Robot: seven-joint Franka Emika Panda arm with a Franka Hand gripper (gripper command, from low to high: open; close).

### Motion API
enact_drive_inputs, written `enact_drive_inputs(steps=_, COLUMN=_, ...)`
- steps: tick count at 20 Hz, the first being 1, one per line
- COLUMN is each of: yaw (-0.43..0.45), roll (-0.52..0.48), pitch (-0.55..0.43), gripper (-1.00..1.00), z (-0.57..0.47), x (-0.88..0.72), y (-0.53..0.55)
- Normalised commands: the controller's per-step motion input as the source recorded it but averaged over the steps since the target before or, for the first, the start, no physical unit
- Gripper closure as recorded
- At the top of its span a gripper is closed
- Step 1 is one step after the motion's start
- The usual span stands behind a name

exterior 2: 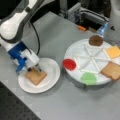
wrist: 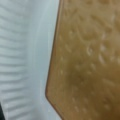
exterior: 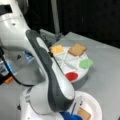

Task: Ingredient selection for cheeseburger or sandwich

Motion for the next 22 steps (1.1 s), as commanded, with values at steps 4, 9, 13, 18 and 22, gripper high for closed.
enact_drive_inputs(steps=4, yaw=-0.083, roll=-0.037, pitch=-0.011, gripper=-1.0, z=-0.02, x=0.1, y=-0.01)
enact_drive_inputs(steps=9, yaw=-0.234, roll=-0.422, pitch=-0.143, gripper=-1.0, z=-0.04, x=0.05, y=0.08)
enact_drive_inputs(steps=13, yaw=-0.387, roll=-0.905, pitch=-0.327, gripper=-1.0, z=-0.08, x=-0.08, y=0.34)
enact_drive_inputs(steps=18, yaw=-0.417, roll=-0.898, pitch=-0.289, gripper=-1.0, z=-0.08, x=-0.37, y=0.73)
enact_drive_inputs(steps=22, yaw=-0.363, roll=-0.654, pitch=-0.188, gripper=-1.0, z=-0.11, x=-0.5, y=0.79)
